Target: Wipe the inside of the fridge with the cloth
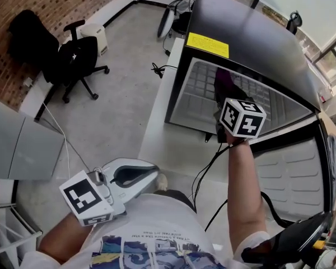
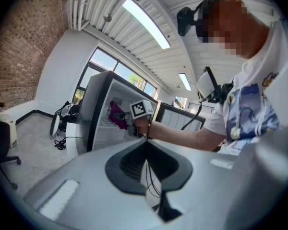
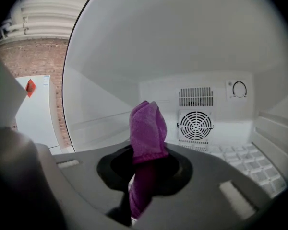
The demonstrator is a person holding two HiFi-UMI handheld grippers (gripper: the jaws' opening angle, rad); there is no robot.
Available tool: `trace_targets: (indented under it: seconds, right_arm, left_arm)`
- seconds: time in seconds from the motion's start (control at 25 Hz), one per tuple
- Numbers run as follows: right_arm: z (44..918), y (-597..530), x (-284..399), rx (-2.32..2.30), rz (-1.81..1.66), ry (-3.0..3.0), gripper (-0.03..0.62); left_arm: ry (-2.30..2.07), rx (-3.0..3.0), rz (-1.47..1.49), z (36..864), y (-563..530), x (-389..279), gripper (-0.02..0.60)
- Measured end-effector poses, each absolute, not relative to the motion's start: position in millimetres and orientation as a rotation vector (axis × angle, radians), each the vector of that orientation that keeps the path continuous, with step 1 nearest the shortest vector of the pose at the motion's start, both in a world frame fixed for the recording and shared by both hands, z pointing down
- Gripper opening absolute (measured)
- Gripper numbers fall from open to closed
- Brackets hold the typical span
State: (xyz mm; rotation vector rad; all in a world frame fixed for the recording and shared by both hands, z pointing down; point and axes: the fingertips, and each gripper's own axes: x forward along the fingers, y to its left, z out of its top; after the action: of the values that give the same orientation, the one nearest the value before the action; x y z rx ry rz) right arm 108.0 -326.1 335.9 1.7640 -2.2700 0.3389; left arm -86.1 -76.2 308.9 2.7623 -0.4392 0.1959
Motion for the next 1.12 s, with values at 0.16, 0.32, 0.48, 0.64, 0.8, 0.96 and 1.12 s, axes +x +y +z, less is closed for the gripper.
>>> trace_targets:
  seconds: [0.16, 0.32, 0.48, 0.64, 0.8, 0.96, 1.12]
  right_arm:
    - [339, -327, 87, 1.735, 0.346, -2.297, 0.054]
    - [339, -329, 71, 1.721, 0.370, -2.327, 0.054]
    - [338, -331, 54, 1.704, 0.406, -2.373, 0.054]
    - [338, -328, 38, 1.688, 0.437, -2.414, 0.054]
    - [335, -322, 31, 1.695, 0.510, -2.479, 0.054]
    - [333, -314, 25, 1.683, 0.599, -2.541, 0.054]
    - [324, -300, 24, 1.689, 0.606, -2.585, 0.054]
  left_arm:
    - [-0.475, 2.759, 0.186, 310, -71, -99, 0.005]
    - [-0.513, 2.749, 0.178, 310, -68, -112, 0.006]
    - [-0.548, 2.743, 0.172, 310, -62, -123, 0.006]
    - [-0.575, 2.739, 0.166, 309, -56, -134, 0.006]
    - [-0.603, 2.730, 0.165, 311, -49, -144, 0.005]
    - [-0.615, 2.718, 0.163, 313, -42, -155, 0.006]
    - [-0.593, 2.720, 0.168, 313, -34, -157, 0.006]
